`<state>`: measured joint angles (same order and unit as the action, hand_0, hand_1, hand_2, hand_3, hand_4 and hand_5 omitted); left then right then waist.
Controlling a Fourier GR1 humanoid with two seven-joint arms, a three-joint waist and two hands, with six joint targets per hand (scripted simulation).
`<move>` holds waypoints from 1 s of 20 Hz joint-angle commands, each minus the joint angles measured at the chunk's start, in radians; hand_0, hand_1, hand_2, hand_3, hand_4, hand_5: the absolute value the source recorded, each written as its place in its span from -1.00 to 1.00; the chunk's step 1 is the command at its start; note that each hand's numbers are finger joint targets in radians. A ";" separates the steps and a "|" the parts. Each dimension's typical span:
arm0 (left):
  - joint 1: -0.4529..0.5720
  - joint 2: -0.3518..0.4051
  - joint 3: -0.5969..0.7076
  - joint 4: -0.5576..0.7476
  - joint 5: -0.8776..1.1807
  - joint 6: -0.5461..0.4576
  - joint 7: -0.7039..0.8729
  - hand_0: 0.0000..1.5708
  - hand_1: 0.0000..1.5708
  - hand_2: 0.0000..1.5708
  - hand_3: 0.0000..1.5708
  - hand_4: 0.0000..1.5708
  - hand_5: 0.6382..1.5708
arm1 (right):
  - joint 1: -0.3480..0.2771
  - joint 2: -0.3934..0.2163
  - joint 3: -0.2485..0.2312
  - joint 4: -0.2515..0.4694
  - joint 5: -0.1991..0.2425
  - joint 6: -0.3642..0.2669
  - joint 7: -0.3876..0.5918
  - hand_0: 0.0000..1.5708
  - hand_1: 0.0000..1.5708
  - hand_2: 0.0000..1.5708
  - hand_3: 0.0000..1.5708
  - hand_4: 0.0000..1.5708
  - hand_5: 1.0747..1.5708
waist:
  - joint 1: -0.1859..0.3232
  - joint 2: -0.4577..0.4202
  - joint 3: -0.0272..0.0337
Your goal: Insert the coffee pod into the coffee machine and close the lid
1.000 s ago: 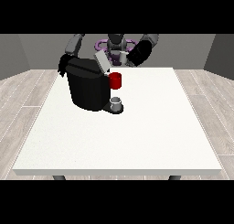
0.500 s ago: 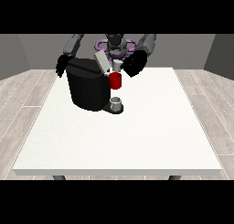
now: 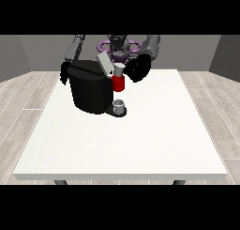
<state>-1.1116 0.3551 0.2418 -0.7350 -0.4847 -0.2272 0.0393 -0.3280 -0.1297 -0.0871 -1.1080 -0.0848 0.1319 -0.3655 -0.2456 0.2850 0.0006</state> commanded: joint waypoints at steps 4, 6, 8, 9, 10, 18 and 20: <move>-0.056 0.082 -0.009 0.031 -0.018 -0.040 -0.022 0.81 0.81 0.86 0.70 -0.19 1.00 | -0.060 -0.039 -0.032 0.017 -0.021 0.019 0.040 -1.00 -1.00 -1.00 -1.00 -0.74 1.00 | -0.013 0.051 -0.0003; -0.057 0.009 -0.045 0.005 -0.038 0.006 -0.012 0.82 0.82 0.89 0.81 -0.14 1.00 | -0.097 -0.005 -0.037 0.067 -0.008 -0.020 -0.002 -1.00 -1.00 -1.00 -1.00 -0.69 1.00 | 0.019 0.072 0.0002; -0.027 0.052 -0.024 0.041 -0.028 -0.012 -0.042 0.94 0.94 0.95 0.84 -0.11 1.00 | -0.076 -0.053 -0.039 0.028 -0.021 0.027 0.036 -1.00 -1.00 -1.00 -1.00 -0.67 1.00 | -0.011 0.051 -0.0003; -0.086 0.061 -0.040 0.001 -0.041 -0.022 0.004 0.89 0.89 0.90 0.78 -0.10 1.00 | -0.109 -0.069 -0.081 0.108 -0.035 0.041 -0.048 -1.00 -1.00 -1.00 -1.00 -0.76 1.00 | 0.021 0.091 0.0007; -0.103 0.087 -0.019 0.024 -0.034 -0.017 -0.009 0.84 0.84 0.88 0.69 -0.11 1.00 | -0.122 -0.031 -0.053 0.079 -0.025 0.010 -0.002 -1.00 -1.00 -1.00 -1.00 -0.76 1.00 | 0.004 0.103 0.0001; -0.115 0.078 -0.032 0.038 -0.045 0.002 -0.027 0.82 0.82 0.84 0.78 -0.22 1.00 | -0.121 -0.005 -0.032 0.115 0.010 -0.015 -0.042 -1.00 -1.00 -1.00 -1.00 -0.67 1.00 | -0.005 0.100 -0.0001; -0.110 0.089 -0.011 0.058 -0.032 0.015 -0.051 0.80 0.80 0.83 0.74 -0.20 1.00 | -0.116 -0.009 -0.022 0.101 0.014 -0.007 -0.027 -1.00 -1.00 -1.00 -1.00 -0.69 1.00 | -0.024 0.113 -0.0004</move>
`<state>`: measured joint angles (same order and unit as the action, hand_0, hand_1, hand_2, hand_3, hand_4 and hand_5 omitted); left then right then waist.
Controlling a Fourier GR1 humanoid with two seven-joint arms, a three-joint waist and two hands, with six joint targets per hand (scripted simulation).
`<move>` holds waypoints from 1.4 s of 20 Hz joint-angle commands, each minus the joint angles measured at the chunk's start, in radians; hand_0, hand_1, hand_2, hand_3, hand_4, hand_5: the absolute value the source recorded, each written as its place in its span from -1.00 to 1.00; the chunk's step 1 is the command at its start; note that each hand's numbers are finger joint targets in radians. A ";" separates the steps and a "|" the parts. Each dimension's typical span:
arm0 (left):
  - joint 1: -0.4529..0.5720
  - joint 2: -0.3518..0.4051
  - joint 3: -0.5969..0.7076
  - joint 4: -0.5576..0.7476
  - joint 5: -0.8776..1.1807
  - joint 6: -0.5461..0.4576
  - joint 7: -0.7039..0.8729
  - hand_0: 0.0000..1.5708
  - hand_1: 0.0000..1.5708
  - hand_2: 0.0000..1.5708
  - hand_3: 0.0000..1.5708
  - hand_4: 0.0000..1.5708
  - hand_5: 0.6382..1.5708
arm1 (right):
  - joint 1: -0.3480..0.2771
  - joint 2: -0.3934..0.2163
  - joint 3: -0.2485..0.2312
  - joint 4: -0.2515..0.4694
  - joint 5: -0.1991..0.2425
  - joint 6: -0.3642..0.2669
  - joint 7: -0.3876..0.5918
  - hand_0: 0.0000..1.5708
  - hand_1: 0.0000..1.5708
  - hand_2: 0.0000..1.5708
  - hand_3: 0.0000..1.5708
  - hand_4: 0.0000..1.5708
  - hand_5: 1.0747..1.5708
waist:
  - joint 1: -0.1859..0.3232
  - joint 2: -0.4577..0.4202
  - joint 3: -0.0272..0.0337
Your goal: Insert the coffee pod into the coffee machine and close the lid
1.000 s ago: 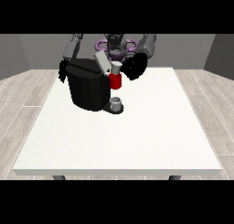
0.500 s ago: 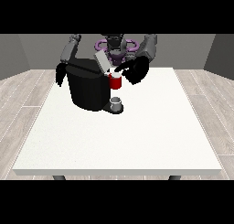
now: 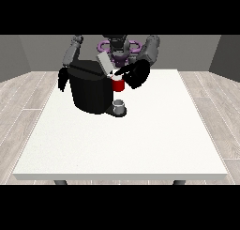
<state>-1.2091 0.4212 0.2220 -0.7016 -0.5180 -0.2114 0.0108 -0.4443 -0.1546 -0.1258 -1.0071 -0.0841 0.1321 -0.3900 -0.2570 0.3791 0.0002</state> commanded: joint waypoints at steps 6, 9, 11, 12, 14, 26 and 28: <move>0.114 -0.115 0.009 -0.063 0.103 -0.054 -0.137 -1.00 -1.00 -1.00 -1.00 -1.00 1.00 | 0.042 -0.062 -0.112 0.130 -0.072 0.043 -0.061 -1.00 -1.00 -1.00 -1.00 -0.56 1.00 | 0.134 -0.078 0.0006; 0.212 -0.201 0.011 -0.085 0.146 -0.047 -0.193 -1.00 -1.00 -1.00 -1.00 -1.00 1.00 | 0.090 -0.066 -0.125 0.170 -0.080 0.053 -0.078 -1.00 -1.00 -1.00 -1.00 -0.60 1.00 | 0.179 -0.122 0.0003; 0.300 -0.279 0.001 -0.098 0.162 -0.022 -0.184 -1.00 -1.00 -1.00 -1.00 -1.00 1.00 | 0.140 -0.071 -0.131 0.195 -0.080 0.063 -0.088 -1.00 -1.00 -1.00 -1.00 -0.69 1.00 | 0.214 -0.214 0.0002; 0.349 -0.287 0.017 -0.104 0.194 -0.046 -0.232 -1.00 -1.00 -1.00 -1.00 -1.00 1.00 | 0.165 -0.068 -0.145 0.201 -0.087 0.049 -0.097 -1.00 -1.00 -1.00 -1.00 -0.74 1.00 | 0.244 -0.228 -0.0002; 0.423 -0.302 0.047 -0.095 0.241 -0.071 -0.273 -1.00 -1.00 -1.00 -1.00 -1.00 1.00 | 0.207 -0.051 -0.127 0.179 -0.080 0.041 -0.069 -1.00 -1.00 -1.00 -1.00 -0.67 1.00 | 0.261 -0.307 -0.0011; 0.907 -0.339 0.060 -0.065 0.305 -0.149 -0.429 -1.00 -1.00 -1.00 -1.00 -0.64 1.00 | 0.396 0.061 0.074 -0.042 0.045 0.018 -0.018 -1.00 -1.00 -1.00 -1.00 -1.00 1.00 | 0.246 -0.623 -0.0021; 0.968 -0.296 0.076 -0.060 0.316 -0.182 -0.406 -1.00 -1.00 -1.00 -1.00 -0.70 1.00 | 0.444 0.129 0.146 -0.111 0.091 -0.038 0.046 -1.00 -1.00 -1.00 -1.00 -1.00 1.00 | 0.227 -0.706 -0.0022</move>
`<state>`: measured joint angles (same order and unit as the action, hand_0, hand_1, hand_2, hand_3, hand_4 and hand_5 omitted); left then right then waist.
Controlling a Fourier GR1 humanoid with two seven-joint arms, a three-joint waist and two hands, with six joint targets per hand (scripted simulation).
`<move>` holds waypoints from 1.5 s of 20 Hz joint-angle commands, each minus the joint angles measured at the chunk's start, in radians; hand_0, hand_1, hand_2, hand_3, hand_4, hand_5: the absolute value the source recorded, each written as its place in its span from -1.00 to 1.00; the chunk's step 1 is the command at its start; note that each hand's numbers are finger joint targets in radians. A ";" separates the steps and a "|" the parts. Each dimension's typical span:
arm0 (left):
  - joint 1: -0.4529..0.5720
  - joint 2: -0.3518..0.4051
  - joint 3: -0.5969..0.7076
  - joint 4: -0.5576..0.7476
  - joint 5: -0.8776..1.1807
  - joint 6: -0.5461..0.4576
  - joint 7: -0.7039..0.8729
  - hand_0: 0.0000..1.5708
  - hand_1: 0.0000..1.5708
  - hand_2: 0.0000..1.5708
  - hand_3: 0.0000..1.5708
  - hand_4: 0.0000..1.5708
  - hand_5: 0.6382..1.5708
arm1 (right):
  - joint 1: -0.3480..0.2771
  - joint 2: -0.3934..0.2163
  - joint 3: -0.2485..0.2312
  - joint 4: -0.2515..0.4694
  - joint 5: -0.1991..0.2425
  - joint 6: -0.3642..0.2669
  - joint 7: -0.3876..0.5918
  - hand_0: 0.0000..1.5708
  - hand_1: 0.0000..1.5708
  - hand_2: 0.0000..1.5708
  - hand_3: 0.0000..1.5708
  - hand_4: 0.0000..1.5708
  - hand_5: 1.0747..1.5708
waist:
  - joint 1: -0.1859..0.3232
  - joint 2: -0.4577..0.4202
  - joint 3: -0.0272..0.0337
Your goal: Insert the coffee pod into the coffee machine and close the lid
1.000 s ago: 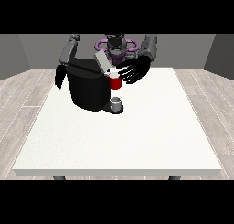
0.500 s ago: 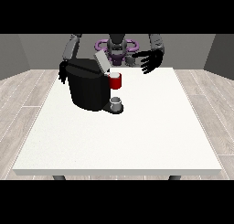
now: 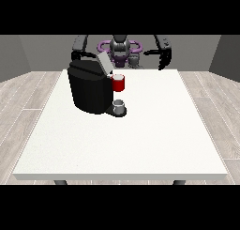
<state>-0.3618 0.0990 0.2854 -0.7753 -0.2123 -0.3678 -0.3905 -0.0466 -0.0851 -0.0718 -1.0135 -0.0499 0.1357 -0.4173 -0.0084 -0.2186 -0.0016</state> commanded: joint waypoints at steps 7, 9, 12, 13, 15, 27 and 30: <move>0.219 0.057 0.026 0.007 0.030 -0.050 -0.019 -1.00 -1.00 -1.00 -1.00 -0.57 1.00 | 0.030 0.084 0.270 -0.363 0.060 -0.119 0.177 -1.00 -1.00 -1.00 -1.00 -0.70 1.00 | -0.050 -0.163 0.0010; 0.220 0.026 0.026 -0.013 0.036 -0.013 0.036 -1.00 -1.00 -1.00 -1.00 -0.62 1.00 | 0.046 0.084 0.307 -0.441 0.096 -0.147 0.238 -1.00 -1.00 -1.00 -1.00 -0.85 1.00 | -0.061 -0.207 0.0013; 0.246 -0.013 -0.003 -0.072 0.045 -0.005 -0.049 -1.00 -1.00 -1.00 -1.00 -0.72 1.00 | 0.071 0.025 0.267 -0.544 0.105 -0.098 0.187 -1.00 -1.00 -1.00 -1.00 -0.75 1.00 | -0.053 -0.091 0.0016; 0.257 0.034 0.017 -0.049 0.048 -0.032 -0.081 -1.00 -1.00 -1.00 -1.00 -0.77 1.00 | -0.051 0.051 0.258 -0.580 0.108 -0.129 0.304 -1.00 -1.00 -1.00 -1.00 -0.68 1.00 | -0.059 -0.081 0.0011; 0.233 0.023 -0.010 -0.139 0.079 -0.074 -0.005 -1.00 -1.00 -1.00 -1.00 -0.85 1.00 | -0.032 0.039 0.237 -0.591 0.139 -0.172 0.289 -1.00 -1.00 -1.00 -1.00 -0.51 1.00 | 0.016 -0.034 0.0018; 0.223 -0.006 -0.087 -0.334 0.124 -0.075 -0.036 -1.00 -1.00 -1.00 -1.00 -0.73 1.00 | -0.233 0.085 0.229 -0.477 0.226 -0.344 0.292 -1.00 -1.00 -1.00 -1.00 -0.73 1.00 | 0.101 0.174 0.0018; 0.291 0.005 -0.110 -0.417 0.144 -0.120 -0.002 -1.00 -1.00 -1.00 -1.00 -0.55 1.00 | -0.261 0.078 0.200 -0.447 0.265 -0.332 0.350 -1.00 -1.00 -1.00 -1.00 -0.71 1.00 | 0.126 0.148 0.0018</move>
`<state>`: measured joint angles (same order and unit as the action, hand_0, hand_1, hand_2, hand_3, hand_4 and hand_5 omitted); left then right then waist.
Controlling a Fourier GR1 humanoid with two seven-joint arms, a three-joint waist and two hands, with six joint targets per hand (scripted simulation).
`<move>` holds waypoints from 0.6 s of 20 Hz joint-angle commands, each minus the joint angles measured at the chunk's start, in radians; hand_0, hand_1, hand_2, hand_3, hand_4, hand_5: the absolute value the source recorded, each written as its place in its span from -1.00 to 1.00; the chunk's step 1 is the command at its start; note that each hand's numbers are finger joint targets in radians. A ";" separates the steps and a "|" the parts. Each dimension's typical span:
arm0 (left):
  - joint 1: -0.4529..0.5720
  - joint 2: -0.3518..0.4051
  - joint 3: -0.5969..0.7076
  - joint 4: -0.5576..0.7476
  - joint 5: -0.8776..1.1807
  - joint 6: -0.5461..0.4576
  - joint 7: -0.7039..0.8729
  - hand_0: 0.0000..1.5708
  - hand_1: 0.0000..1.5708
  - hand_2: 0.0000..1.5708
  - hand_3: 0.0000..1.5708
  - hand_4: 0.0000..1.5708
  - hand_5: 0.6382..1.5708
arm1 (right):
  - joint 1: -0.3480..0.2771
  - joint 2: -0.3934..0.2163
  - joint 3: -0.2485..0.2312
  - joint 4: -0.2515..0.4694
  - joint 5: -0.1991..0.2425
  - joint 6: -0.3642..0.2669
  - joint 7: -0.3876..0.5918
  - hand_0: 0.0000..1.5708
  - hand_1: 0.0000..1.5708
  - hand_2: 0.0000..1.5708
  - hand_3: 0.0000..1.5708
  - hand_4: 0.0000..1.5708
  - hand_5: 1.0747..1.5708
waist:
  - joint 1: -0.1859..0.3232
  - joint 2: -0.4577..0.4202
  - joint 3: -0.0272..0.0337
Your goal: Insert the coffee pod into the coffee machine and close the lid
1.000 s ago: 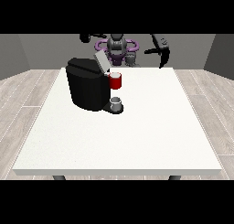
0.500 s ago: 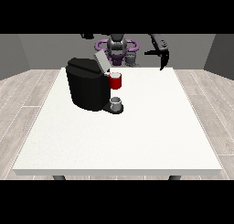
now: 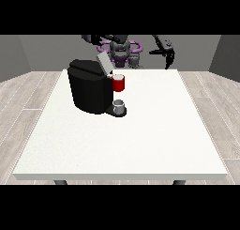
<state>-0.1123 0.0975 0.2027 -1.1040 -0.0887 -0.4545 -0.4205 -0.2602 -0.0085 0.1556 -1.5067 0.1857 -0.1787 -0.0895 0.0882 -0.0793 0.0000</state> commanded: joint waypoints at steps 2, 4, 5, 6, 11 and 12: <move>0.001 0.012 -0.023 -0.081 -0.001 0.003 -0.005 -1.00 -1.00 -1.00 -1.00 -0.52 1.00 | -0.110 -0.008 -0.054 0.109 0.042 -0.027 -0.027 -1.00 -1.00 -1.00 -1.00 -0.56 1.00 | 0.048 0.080 0.0001; 0.028 0.025 -0.001 -0.072 0.032 -0.001 -0.005 -1.00 -1.00 -1.00 -1.00 -0.55 1.00 | -0.113 0.008 -0.066 0.088 0.006 -0.004 0.011 -1.00 -1.00 -1.00 -1.00 -0.55 1.00 | -0.001 0.070 0.0000; 0.000 0.029 0.008 -0.061 0.017 0.019 -0.054 -1.00 -1.00 -1.00 -1.00 -0.52 1.00 | -0.134 -0.039 -0.124 0.113 -0.037 0.030 -0.067 -1.00 -1.00 -1.00 -1.00 -0.58 1.00 | 0.004 0.122 0.0000; 0.016 0.033 -0.005 -0.092 0.033 -0.010 -0.026 -1.00 -1.00 -1.00 -1.00 -0.52 1.00 | -0.151 0.007 -0.102 0.164 0.009 -0.031 -0.055 -1.00 -1.00 -1.00 -1.00 -0.55 1.00 | 0.033 0.111 0.0000; -0.021 0.005 -0.022 -0.109 0.031 0.033 -0.006 -1.00 -1.00 -1.00 -1.00 -0.58 1.00 | -0.274 -0.074 -0.218 0.245 -0.040 0.009 -0.061 -1.00 -1.00 -1.00 -1.00 -0.53 1.00 | 0.038 0.166 0.0001; 0.038 0.003 -0.016 -0.087 0.042 0.025 -0.039 -1.00 -1.00 -1.00 -1.00 -0.55 1.00 | -0.184 -0.071 -0.184 0.242 -0.032 0.035 -0.092 -1.00 -1.00 -1.00 -1.00 -0.50 1.00 | 0.010 0.129 0.0000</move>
<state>-0.0915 0.1060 0.1863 -1.1929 -0.0581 -0.4374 -0.4376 -0.4419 -0.0498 0.0037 -1.3186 0.1673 -0.1734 -0.1344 0.1075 0.0330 0.0000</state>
